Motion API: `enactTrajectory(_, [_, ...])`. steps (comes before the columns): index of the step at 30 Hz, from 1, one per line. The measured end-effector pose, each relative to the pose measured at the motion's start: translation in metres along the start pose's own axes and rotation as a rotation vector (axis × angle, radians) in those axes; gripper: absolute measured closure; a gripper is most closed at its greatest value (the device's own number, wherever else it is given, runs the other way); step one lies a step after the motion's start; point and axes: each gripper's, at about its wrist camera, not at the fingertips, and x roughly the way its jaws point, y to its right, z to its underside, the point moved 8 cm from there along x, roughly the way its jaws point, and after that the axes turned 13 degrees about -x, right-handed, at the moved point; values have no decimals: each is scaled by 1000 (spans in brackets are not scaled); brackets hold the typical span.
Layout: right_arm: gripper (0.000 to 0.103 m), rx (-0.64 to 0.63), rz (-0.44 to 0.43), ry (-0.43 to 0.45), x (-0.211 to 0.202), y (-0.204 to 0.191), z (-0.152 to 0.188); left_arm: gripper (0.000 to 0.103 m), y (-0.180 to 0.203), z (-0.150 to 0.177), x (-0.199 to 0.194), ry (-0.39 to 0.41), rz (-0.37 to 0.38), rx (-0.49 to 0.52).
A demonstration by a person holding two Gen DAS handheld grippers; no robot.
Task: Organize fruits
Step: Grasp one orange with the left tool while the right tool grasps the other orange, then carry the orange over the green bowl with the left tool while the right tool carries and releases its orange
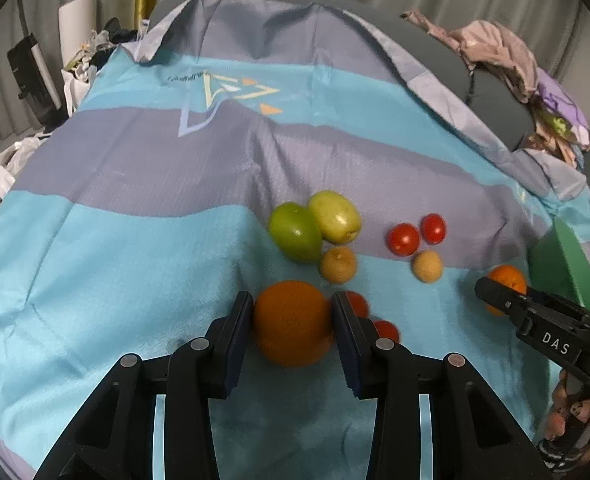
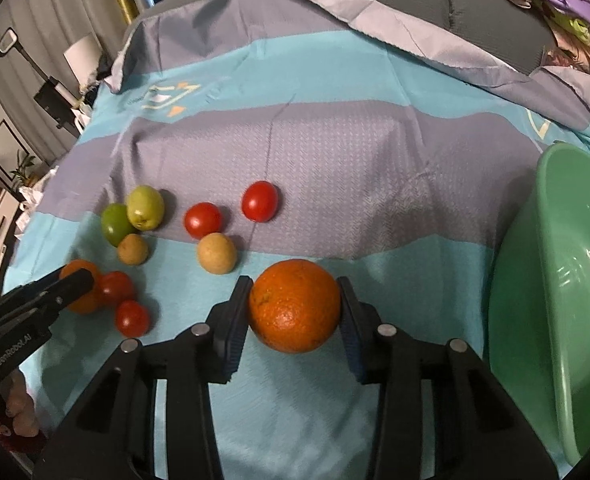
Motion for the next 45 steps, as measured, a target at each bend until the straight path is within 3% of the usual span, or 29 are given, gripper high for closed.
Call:
enactTrajectory(14, [61, 56, -87, 93, -43, -4, 5, 63, 16, -1, -31, 64, 69, -14])
enactTrajectory(20, [61, 70, -133, 142, -65, -3, 1, 63, 41, 0, -42, 85, 92, 15])
enactTrajectory(33, [61, 102, -149, 221, -101, 20, -1, 62, 96, 1, -55, 119, 133, 68])
enactTrajectory(45, [61, 158, -119, 271, -125, 53, 6, 62, 148, 10, -50, 104, 196, 103])
